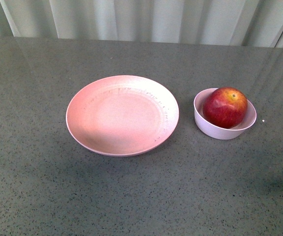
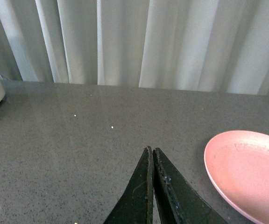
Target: Move apple from plate to bowl
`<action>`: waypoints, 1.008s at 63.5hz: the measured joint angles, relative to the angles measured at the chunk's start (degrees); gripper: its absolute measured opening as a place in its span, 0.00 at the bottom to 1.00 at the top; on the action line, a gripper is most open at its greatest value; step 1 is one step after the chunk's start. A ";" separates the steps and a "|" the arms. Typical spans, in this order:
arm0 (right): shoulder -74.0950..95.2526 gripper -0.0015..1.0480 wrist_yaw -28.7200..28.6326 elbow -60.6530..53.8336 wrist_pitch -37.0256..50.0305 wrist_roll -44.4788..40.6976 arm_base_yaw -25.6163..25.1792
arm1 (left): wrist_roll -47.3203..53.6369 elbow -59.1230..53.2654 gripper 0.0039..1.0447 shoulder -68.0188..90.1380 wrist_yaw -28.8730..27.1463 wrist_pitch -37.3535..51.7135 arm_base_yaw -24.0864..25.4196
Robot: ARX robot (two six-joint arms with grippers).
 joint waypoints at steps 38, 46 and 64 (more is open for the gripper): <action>0.00 0.91 0.02 0.00 0.00 0.00 0.00 | 0.02 -0.04 0.01 -22.75 0.00 -21.44 0.02; 0.00 0.91 0.02 0.00 0.00 0.00 0.00 | 0.02 -0.04 0.01 -24.98 0.00 -23.65 0.02; 0.00 0.91 0.02 0.00 0.00 0.02 0.00 | 0.04 -0.02 0.01 -35.28 0.02 -35.82 0.02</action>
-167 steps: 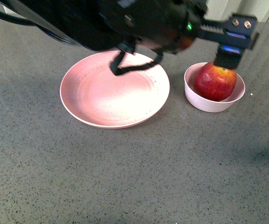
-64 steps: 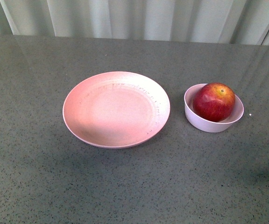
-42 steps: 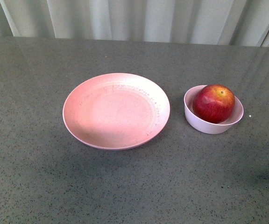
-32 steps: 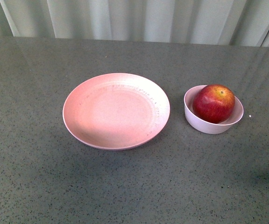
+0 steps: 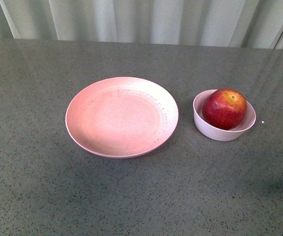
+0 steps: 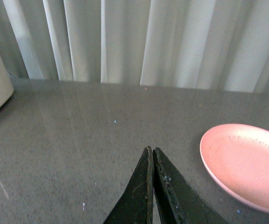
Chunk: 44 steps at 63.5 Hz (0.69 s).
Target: Move apple from plate to bowl
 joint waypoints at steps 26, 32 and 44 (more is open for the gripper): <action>-0.02 0.91 0.00 0.00 0.00 -0.02 0.00 | 0.00 0.00 0.01 -1.97 -0.02 -1.05 0.04; -0.02 0.91 0.00 0.00 0.00 -0.02 0.00 | 0.00 0.00 0.18 -1.97 -0.02 -1.05 0.04; -0.02 0.91 0.00 0.00 0.00 0.00 0.00 | 0.00 0.00 0.57 -1.97 -0.02 -1.05 0.04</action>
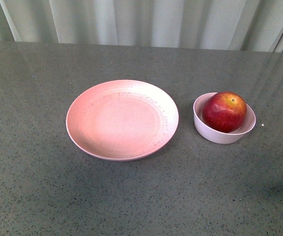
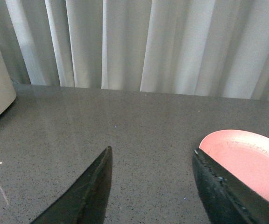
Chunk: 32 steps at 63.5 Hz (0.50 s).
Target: Move apple from plate to bowl
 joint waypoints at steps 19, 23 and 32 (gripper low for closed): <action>0.00 0.91 0.00 0.00 0.00 -0.02 0.00 | 0.11 0.00 0.91 0.00 0.00 0.00 0.00; 0.00 0.91 0.00 0.00 0.00 -0.02 0.00 | 0.11 0.00 0.92 0.00 0.00 0.00 0.00; 0.00 0.91 0.00 0.00 0.00 0.00 0.00 | 0.11 0.00 0.92 0.00 0.00 0.00 0.00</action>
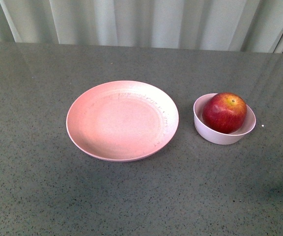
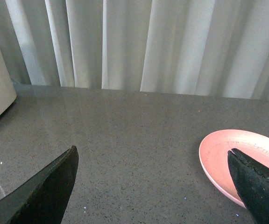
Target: Move apple from plate to bowl
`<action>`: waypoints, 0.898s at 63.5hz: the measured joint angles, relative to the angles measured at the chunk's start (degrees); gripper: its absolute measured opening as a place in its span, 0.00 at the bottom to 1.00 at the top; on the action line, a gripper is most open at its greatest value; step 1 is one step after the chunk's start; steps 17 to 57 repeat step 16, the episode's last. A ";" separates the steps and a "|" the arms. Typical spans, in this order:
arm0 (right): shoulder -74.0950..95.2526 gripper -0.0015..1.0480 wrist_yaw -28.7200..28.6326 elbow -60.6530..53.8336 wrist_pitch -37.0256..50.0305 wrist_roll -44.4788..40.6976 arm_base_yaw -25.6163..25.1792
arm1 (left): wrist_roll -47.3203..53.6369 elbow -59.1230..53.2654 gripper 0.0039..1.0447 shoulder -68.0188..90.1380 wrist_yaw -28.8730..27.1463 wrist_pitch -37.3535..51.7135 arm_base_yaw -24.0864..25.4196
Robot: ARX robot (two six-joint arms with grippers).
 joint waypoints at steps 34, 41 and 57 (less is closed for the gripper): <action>0.00 0.91 0.00 0.00 0.00 -0.02 0.00 | 0.00 0.00 0.92 0.00 0.00 0.00 0.00; 0.00 0.91 0.00 0.00 0.00 -0.02 0.00 | 0.00 0.00 0.92 0.00 0.00 0.00 0.00; 0.00 0.91 0.00 0.00 0.00 -0.02 0.00 | 0.00 0.00 0.92 0.00 0.00 0.00 0.00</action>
